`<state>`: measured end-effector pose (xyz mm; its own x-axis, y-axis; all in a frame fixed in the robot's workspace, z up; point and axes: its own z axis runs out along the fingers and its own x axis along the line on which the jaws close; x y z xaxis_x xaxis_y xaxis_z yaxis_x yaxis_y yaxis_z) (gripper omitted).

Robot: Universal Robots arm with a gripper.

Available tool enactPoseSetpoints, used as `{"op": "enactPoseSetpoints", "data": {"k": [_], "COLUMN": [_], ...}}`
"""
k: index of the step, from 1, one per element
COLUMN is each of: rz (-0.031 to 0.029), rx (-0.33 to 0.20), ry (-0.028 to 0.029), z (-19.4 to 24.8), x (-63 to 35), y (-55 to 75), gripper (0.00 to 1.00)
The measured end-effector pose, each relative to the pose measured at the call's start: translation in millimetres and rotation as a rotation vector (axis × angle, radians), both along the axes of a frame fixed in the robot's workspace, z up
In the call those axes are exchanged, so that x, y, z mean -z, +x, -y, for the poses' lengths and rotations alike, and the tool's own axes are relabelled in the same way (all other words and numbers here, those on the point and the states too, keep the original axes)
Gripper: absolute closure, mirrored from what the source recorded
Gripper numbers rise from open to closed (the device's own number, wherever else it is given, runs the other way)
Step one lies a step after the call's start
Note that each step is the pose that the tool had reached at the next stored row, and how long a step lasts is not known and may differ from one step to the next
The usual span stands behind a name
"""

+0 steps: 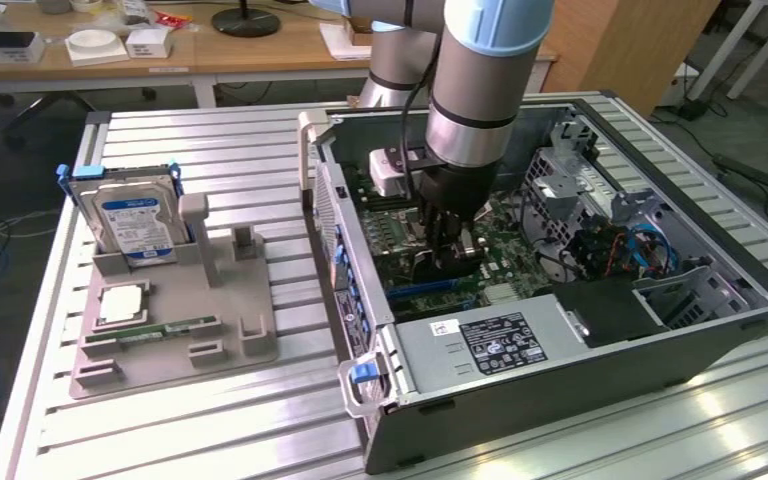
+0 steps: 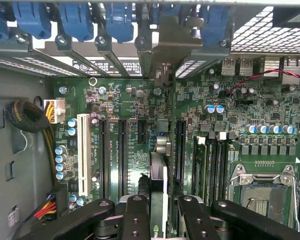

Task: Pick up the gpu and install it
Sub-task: 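Insert the gpu into the slot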

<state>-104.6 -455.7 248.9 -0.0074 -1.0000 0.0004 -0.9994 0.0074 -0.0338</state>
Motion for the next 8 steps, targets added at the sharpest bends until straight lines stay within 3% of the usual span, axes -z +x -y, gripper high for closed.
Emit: {"op": "enactPoseSetpoints", "data": {"k": [8], "rz": [0.0000], "rx": [0.000], "ry": [0.0000], "z": [0.0], "x": [0.4], "y": [-1.1], "gripper": [0.73]}}
